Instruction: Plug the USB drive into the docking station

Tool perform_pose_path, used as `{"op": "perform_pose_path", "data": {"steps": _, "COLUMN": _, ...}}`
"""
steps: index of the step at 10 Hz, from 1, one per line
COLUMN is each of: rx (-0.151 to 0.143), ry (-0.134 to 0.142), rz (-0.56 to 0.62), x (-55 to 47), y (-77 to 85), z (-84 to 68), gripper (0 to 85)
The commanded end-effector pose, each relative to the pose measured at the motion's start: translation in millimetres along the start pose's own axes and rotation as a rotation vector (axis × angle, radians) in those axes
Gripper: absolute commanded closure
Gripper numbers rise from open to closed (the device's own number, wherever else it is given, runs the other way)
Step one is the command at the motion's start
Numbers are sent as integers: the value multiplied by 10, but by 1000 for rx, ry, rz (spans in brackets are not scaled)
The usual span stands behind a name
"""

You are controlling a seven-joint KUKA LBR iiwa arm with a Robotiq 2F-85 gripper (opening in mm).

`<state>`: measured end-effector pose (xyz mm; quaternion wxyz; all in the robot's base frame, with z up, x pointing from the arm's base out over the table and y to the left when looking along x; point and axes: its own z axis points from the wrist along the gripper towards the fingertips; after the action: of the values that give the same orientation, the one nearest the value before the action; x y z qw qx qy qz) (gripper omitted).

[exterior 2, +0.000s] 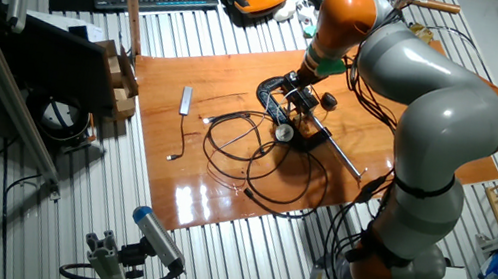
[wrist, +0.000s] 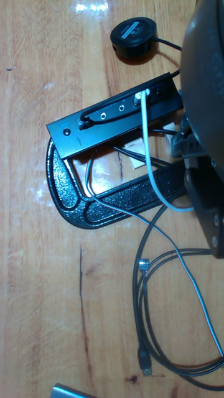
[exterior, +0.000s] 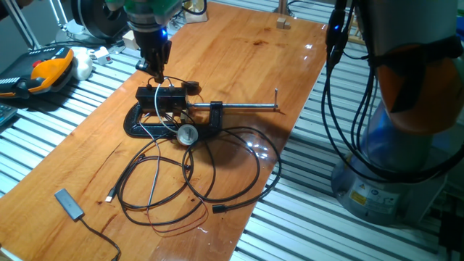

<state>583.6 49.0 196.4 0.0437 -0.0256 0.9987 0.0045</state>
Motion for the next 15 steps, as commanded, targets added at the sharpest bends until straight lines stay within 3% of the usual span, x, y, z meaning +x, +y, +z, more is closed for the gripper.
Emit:
{"op": "perform_pose_path", "data": {"steps": 1, "rx": -4, "ry": -1, "rz": -2, "x": -5, "y": -6, "z": -14, "gripper": 850}}
{"op": "perform_pose_path", "data": {"steps": 4, "rx": 34, "ry": 17, "rz": -42, "x": -56, "y": -3, "z": -99, "gripper": 850}}
{"op": "perform_pose_path", "data": {"steps": 6, "rx": 1, "ry": 21, "rz": -20, "x": -33, "y": -20, "z": -109, "gripper": 850}}
{"op": "perform_pose_path", "data": {"steps": 9, "rx": -16, "ry": 29, "rz": -3, "x": 18, "y": -34, "z": -130, "gripper": 850}}
{"op": "perform_pose_path", "data": {"steps": 15, "rx": -3, "ry": 28, "rz": 2, "x": 23, "y": -3, "z": -84, "gripper": 850}}
